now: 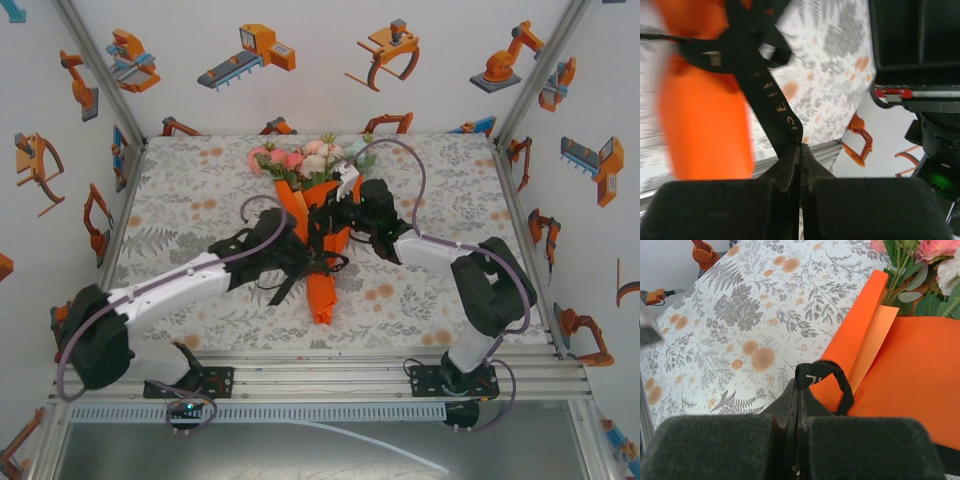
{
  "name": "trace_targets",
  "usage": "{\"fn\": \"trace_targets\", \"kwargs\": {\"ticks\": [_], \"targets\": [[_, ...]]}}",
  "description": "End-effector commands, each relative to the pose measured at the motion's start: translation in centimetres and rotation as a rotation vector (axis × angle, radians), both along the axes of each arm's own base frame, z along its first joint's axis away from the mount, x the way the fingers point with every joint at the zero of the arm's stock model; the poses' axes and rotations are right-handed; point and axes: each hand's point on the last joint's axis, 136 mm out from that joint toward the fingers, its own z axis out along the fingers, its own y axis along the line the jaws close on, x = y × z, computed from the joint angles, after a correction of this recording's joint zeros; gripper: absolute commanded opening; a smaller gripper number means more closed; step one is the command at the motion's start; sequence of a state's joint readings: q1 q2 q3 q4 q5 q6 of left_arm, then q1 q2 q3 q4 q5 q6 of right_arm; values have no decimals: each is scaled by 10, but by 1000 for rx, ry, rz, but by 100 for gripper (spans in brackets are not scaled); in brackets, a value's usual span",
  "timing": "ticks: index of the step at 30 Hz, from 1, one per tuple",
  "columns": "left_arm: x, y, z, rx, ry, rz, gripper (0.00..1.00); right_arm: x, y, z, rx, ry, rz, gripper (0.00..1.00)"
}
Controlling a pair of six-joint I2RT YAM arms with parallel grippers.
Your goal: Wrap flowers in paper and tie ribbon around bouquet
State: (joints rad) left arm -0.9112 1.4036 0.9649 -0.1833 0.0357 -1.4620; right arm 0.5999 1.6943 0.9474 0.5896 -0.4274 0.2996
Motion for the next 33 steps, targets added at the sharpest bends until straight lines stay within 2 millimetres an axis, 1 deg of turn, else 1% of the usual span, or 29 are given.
{"fn": "trace_targets", "kwargs": {"ticks": [1, 2, 3, 5, 8, 10, 12, 14, 17, 20, 22, 24, 26, 28, 30, 33], "targets": [[-9, -59, 15, -135, 14, -68, 16, 3, 2, 14, 36, -30, -8, 0], [-11, -69, 8, -145, 29, -91, 20, 2, 2, 14, 35, -31, -7, 0], [-13, -74, 4, -157, 47, -103, 23, 2, 0, 14, 32, -31, -9, 0], [-10, -73, -1, -160, 46, -92, 30, 1, -1, 15, 32, -35, -14, 0], [-4, -58, 11, -93, -19, -85, 43, 1, -3, 16, 33, -39, -15, 0], [1, -47, 25, -44, -77, -77, 52, 2, -3, 18, 34, -41, -15, 0], [4, -34, 37, 1, -133, -62, 57, 3, -4, 18, 35, -41, -16, 0], [7, -21, 43, 31, -162, -40, 60, 3, -3, 20, 37, -46, -14, 0], [10, -4, 50, 54, -190, -8, 63, 3, -3, 24, 42, -52, -10, 0], [14, 15, 66, 81, -249, 21, 63, 1, -2, 24, 40, -54, 5, 0], [20, 35, 81, 123, -296, 58, 61, -4, 0, 25, 43, -52, 32, 0], [28, 63, 89, 173, -318, 113, 60, -13, 3, 25, 46, -59, 82, 0], [39, 93, 88, 209, -300, 178, 60, -25, 5, 23, 52, -68, 135, 0], [50, 113, 83, 208, -269, 215, 60, -34, 6, 23, 56, -85, 177, 0], [59, 122, 77, 174, -234, 224, 60, -45, 8, 23, 60, -97, 228, 0], [73, 121, 72, 127, -221, 206, 63, -62, 10, 27, 67, -130, 317, 0]]}}
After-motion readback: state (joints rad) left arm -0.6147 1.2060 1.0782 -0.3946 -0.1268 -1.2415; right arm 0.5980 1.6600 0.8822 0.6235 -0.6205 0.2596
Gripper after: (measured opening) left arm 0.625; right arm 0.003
